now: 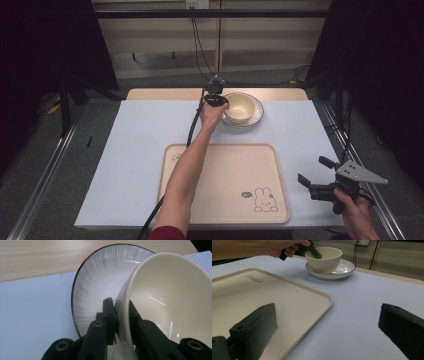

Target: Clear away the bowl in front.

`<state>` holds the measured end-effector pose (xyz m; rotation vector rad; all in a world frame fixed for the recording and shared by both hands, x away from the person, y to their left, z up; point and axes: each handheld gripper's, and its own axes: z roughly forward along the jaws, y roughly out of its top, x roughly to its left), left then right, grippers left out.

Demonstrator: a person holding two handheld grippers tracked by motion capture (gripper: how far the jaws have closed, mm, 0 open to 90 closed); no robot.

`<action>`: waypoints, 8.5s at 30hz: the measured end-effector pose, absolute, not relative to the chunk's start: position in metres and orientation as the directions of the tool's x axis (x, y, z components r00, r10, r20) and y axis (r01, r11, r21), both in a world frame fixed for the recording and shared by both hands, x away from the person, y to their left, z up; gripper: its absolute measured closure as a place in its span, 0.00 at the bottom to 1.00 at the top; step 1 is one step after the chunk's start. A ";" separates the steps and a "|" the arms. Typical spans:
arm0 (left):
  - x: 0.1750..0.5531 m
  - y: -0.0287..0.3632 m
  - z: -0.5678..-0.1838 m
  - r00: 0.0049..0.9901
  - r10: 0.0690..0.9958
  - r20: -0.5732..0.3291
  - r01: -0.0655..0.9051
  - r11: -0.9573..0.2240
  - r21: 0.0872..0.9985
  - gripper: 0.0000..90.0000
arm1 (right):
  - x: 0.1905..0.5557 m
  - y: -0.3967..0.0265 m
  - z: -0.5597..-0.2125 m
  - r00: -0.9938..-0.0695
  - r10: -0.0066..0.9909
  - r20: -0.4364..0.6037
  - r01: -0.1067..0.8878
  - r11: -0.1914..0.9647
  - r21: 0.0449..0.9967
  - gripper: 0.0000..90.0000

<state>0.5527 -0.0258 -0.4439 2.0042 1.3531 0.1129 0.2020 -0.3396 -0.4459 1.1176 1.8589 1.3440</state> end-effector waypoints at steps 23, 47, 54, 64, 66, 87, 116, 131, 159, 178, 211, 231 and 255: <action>0.545 -0.009 -0.415 0.481 0.815 -0.324 0.762 -0.206 0.613 0.92 | 0.201 -0.340 -0.446 -0.474 0.880 0.016 0.279 0.133 0.951 0.02; 0.518 0.014 -0.394 0.539 0.769 -0.345 0.733 -0.226 0.642 0.92 | 0.200 -0.340 -0.446 -0.473 0.881 0.005 0.272 0.141 0.952 0.02; 0.507 0.017 -0.392 0.560 0.748 -0.356 0.729 -0.240 0.641 0.93 | 0.201 -0.340 -0.446 -0.471 0.882 0.000 0.262 0.140 0.955 0.02; 0.494 0.016 -0.389 0.595 0.726 -0.345 0.710 -0.274 0.649 0.92 | 0.201 -0.340 -0.446 -0.471 0.882 -0.003 0.261 0.142 0.955 0.02; 0.493 0.016 -0.388 0.603 0.715 -0.354 0.711 -0.282 0.644 0.92 | 0.200 -0.339 -0.446 -0.474 0.881 0.000 0.263 0.142 0.954 0.02; 0.469 -0.009 -0.389 0.655 0.658 -0.372 0.693 -0.328 0.641 0.92 | 0.200 -0.339 -0.446 -0.475 0.880 0.003 0.261 0.138 0.955 0.02; 0.441 -0.056 -0.413 0.727 0.566 -0.389 0.668 -0.452 0.591 0.93 | 0.202 -0.338 -0.446 -0.479 0.878 -0.004 0.255 0.144 0.956 0.02; 0.436 -0.067 -0.432 0.719 0.573 -0.393 0.681 -0.468 0.563 0.92 | 0.202 -0.338 -0.447 -0.481 0.877 -0.013 0.249 0.151 0.957 0.02; 0.432 -0.071 -0.453 0.724 0.585 -0.366 0.678 -0.505 0.534 0.92 | 0.202 -0.338 -0.447 -0.488 0.873 -0.010 0.255 0.154 0.955 0.02; 0.431 -0.065 -0.448 0.764 0.575 -0.293 0.596 -0.453 0.663 0.49 | 0.203 -0.337 -0.447 -0.492 0.870 -0.011 0.252 0.155 0.955 0.02; 0.398 0.000 -0.412 0.737 0.662 -0.133 0.427 -0.305 0.851 0.02 | 0.204 -0.337 -0.447 -0.494 0.869 -0.005 0.259 0.152 0.954 0.02; 0.367 0.059 -0.397 0.648 0.758 -0.068 0.366 -0.232 0.901 0.02 | 0.204 -0.337 -0.446 -0.497 0.868 -0.006 0.259 0.154 0.953 0.02; 0.322 0.146 -0.398 0.540 0.841 -0.040 0.363 -0.190 0.912 0.02 | 0.205 -0.336 -0.446 -0.493 0.870 -0.009 0.261 0.158 0.952 0.02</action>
